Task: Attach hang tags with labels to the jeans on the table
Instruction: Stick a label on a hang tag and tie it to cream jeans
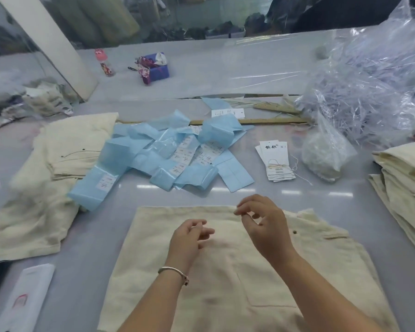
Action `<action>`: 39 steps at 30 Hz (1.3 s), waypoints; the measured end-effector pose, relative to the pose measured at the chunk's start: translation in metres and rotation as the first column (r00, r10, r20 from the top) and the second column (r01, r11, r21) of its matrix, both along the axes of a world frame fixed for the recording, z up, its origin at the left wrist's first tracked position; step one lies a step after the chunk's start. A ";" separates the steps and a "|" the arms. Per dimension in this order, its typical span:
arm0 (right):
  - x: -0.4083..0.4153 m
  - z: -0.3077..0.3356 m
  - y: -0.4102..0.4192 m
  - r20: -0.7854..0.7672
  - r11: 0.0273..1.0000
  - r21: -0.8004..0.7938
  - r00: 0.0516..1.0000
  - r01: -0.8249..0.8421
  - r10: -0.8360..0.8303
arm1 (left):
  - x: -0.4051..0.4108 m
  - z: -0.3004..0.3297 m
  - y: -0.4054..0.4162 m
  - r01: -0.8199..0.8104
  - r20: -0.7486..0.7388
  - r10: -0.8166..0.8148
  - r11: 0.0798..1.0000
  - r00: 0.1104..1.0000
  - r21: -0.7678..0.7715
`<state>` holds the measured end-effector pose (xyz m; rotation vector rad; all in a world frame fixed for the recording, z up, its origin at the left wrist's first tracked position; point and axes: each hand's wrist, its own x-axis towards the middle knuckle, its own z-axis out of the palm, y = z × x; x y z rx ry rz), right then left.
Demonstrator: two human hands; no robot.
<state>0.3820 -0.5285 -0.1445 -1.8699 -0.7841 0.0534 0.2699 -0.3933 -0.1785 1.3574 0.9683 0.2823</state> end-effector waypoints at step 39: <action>0.050 -0.036 0.230 -0.705 0.921 0.344 0.699 0.184 0.123 | 0.081 -0.018 0.180 0.204 -0.188 -0.123 0.833 0.974 0.513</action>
